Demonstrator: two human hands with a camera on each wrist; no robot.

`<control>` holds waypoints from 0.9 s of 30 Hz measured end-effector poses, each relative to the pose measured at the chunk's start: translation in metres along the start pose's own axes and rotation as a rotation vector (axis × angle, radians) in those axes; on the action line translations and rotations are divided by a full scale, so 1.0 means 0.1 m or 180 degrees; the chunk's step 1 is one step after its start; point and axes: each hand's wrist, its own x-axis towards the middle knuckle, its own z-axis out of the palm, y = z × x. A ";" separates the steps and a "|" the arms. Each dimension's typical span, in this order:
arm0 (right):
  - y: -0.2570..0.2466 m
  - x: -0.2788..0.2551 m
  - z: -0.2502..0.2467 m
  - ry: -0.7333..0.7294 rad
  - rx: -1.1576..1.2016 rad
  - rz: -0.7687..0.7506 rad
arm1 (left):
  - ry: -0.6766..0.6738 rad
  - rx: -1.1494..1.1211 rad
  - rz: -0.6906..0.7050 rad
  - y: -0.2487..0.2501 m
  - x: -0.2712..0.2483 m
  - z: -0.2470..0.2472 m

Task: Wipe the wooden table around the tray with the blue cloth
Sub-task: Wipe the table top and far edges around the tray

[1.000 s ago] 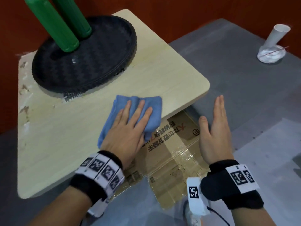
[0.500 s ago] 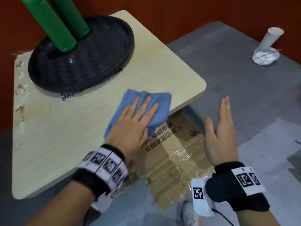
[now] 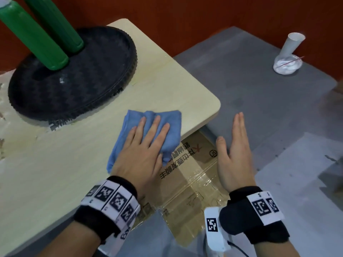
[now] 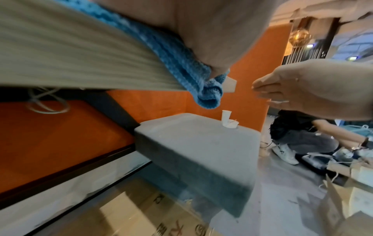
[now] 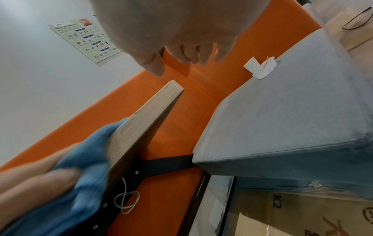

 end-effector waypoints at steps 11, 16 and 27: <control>0.34 0.42 -0.26 -0.0003 0.0009 0.0027 | -0.0066 -0.0122 0.0033 0.86 1.15 -0.21; 0.40 0.48 -0.31 -0.0018 0.0024 0.0059 | 0.0015 -0.0551 0.0031 0.92 1.41 -0.27; 0.51 0.47 -0.33 -0.0209 -0.0006 0.0185 | 0.0340 -0.2163 -0.0603 0.31 0.23 -0.20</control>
